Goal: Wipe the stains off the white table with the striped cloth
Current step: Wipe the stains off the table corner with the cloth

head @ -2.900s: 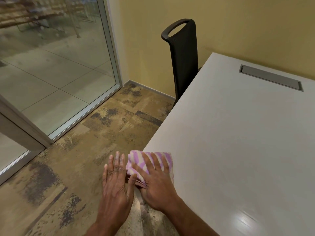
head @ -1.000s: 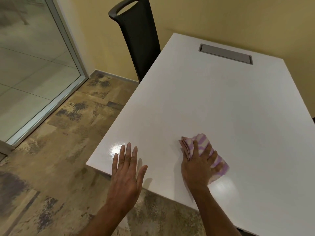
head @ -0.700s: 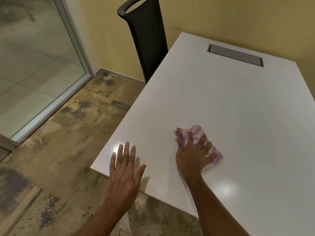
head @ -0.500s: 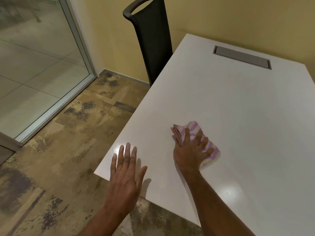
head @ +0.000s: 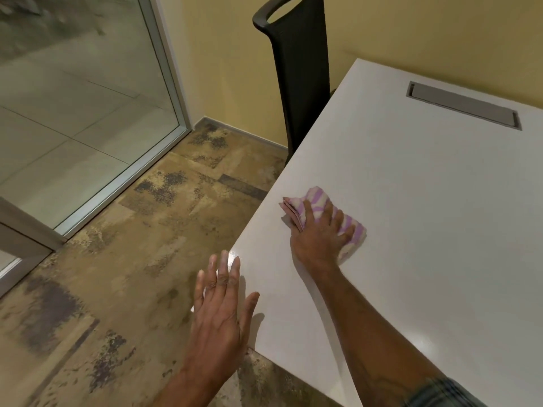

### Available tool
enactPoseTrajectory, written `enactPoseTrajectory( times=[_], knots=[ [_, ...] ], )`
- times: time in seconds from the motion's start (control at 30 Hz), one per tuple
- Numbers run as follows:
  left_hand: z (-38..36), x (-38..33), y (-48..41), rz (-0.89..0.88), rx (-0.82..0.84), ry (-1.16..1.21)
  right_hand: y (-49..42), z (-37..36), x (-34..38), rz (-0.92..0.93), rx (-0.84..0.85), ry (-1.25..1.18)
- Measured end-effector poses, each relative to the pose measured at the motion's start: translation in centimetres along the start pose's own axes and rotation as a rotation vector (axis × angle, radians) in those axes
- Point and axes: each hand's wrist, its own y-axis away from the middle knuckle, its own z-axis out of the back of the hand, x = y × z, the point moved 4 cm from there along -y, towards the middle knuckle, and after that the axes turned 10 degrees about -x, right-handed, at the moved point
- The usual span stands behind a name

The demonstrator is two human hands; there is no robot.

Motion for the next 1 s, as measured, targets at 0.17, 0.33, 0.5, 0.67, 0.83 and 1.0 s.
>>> enactPoseTrajectory(
  times=[0.17, 0.33, 0.5, 0.67, 0.83, 1.0],
  knots=[
    [0.3, 0.3, 0.4, 0.017, -0.006, 0.015, 1.6, -0.7, 1.4, 0.114, -0.013, -0.031],
    [1.0, -0.5, 0.9, 0.014, -0.052, 0.056, 6.1, -0.2, 2.7, 0.245, 0.033, -0.08],
    [2.1, -1.3, 1.8, 0.0, -0.094, 0.078, 12.4, 0.9, 3.0, 0.408, 0.046, -0.131],
    [3.3, -2.0, 3.4, 0.009, -0.108, 0.09, 17.1, 2.2, 1.4, 0.438, 0.086, -0.254],
    [3.7, -1.8, 5.4, 0.043, -0.082, 0.079, 20.5, 3.2, -1.4, 0.434, 0.107, -0.278],
    [3.4, -1.5, 7.2, 0.034, -0.026, 0.033, 22.3, 4.5, -4.4, 0.395, 0.207, -0.291]
  ],
)
